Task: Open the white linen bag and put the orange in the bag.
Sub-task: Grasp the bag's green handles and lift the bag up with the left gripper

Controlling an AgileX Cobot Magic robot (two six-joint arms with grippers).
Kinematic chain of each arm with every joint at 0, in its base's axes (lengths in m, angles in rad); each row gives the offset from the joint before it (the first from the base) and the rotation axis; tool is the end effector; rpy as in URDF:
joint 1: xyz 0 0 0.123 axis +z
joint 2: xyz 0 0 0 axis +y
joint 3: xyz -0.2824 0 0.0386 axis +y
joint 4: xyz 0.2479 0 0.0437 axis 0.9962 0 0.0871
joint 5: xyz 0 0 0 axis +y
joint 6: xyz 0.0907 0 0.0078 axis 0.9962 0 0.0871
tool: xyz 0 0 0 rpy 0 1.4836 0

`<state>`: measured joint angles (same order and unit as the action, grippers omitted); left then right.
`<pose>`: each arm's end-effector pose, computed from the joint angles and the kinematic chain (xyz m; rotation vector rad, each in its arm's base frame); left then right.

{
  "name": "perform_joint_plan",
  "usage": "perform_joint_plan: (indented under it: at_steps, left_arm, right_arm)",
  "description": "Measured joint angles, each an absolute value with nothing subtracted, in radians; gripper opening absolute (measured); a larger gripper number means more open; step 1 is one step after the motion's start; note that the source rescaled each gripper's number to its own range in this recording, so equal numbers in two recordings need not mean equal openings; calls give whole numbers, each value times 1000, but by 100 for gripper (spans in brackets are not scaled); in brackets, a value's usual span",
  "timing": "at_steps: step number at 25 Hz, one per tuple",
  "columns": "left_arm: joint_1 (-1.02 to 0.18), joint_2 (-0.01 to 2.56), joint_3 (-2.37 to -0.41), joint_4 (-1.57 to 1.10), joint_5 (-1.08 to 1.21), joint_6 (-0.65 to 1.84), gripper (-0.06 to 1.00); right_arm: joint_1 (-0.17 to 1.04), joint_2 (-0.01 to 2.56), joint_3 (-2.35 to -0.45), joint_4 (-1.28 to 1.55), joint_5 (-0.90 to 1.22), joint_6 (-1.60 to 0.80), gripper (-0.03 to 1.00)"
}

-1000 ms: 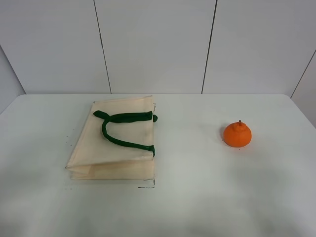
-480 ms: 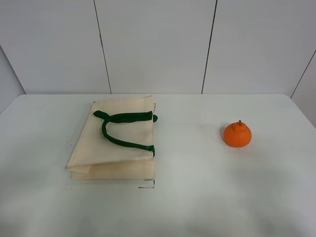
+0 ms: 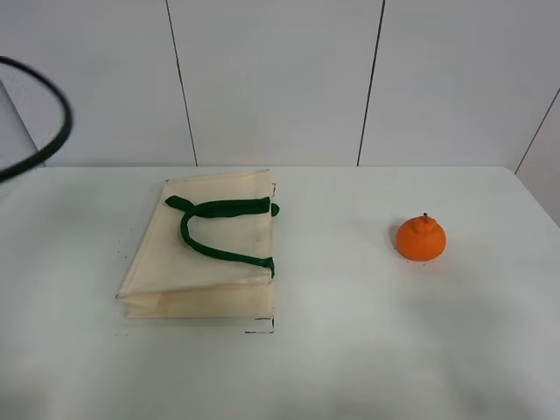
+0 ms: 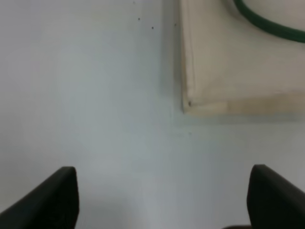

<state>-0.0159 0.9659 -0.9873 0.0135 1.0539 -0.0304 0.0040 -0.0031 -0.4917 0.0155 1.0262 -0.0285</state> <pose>0.1713 -0.0017 0.3524 -0.0146 2.5159 -0.0014 -0.0030 0.0012 0.2777 -0.0331 2.0146 0.0029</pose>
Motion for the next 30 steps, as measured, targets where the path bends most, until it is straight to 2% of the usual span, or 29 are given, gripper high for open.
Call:
perform_joint_plan:
  at_steps: [8, 13, 18, 23, 30]
  left_arm:
    - [-16, 1609, -1356, 12, 1022, -47, 100]
    - [-51, 1879, -1581, 16, 1051, -129, 100]
    - [-170, 2017, -1705, 15, 1057, -247, 100]
    - [-285, 2097, -1741, 0, 990, -309, 100]
    - [-303, 2218, -1743, 14, 922, -345, 100]
  right_arm:
    - [4, -3, -492, 16, 1026, -29, 100]
    - [4, -3, -492, 16, 1026, -29, 100]
    - [4, -3, -492, 16, 1026, -29, 100]
    - [4, -3, -492, 16, 1026, -29, 100]
    - [4, -3, -492, 16, 1026, -29, 100]
